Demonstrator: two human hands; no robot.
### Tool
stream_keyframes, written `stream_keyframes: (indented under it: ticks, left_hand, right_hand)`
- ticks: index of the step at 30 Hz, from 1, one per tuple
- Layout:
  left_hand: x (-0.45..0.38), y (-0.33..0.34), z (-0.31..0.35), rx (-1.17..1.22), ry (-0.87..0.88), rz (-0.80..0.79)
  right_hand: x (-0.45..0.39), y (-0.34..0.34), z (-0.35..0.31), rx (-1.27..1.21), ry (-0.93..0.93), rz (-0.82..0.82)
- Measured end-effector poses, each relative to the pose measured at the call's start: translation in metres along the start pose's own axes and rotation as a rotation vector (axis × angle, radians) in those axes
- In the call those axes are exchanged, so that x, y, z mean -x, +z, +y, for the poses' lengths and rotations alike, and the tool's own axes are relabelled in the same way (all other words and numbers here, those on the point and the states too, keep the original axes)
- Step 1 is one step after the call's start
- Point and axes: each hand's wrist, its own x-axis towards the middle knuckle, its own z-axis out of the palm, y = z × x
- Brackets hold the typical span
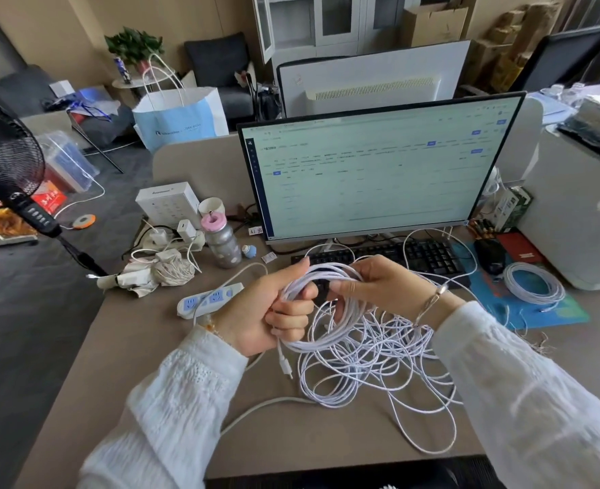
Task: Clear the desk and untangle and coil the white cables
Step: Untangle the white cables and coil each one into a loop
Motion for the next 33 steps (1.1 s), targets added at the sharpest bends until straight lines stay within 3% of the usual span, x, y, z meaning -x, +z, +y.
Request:
stream_keyframes:
  ticks: [4, 9, 12, 16, 19, 23, 28, 33]
  left_hand:
    - [-0.001, 0.002, 0.0, -0.041, -0.003, 0.046]
    - [0.006, -0.003, 0.006, -0.002, 0.163, 0.202]
    - [0.019, -0.008, 0.02, 0.074, 0.312, 0.265]
    - [0.036, -0.008, 0.038, 0.081, 0.487, 0.318]
    - [0.047, -0.006, 0.046, 0.068, 0.575, 0.328]
    - [0.053, -0.009, 0.049, 0.057, 0.617, 0.349]
    - [0.033, -0.02, 0.034, 0.058, 0.607, 0.436]
    - [-0.005, -0.021, -0.002, -0.238, 0.597, 0.471]
  right_hand:
    - [0.001, 0.0, 0.003, -0.076, 0.03, -0.047]
    - [0.003, -0.011, 0.018, -0.044, 0.04, 0.025]
    - [0.003, -0.013, 0.042, 0.11, 0.151, 0.059]
    - [-0.011, 0.0, 0.093, 0.514, 0.177, 0.157]
    - [-0.012, 0.006, 0.129, 0.585, 0.213, 0.237]
    - [-0.009, 0.006, 0.151, 0.6, 0.177, 0.363]
    - [-0.009, -0.007, 0.143, 0.622, 0.208, 0.376]
    - [-0.012, -0.012, 0.097, 0.484, 0.118, 0.425]
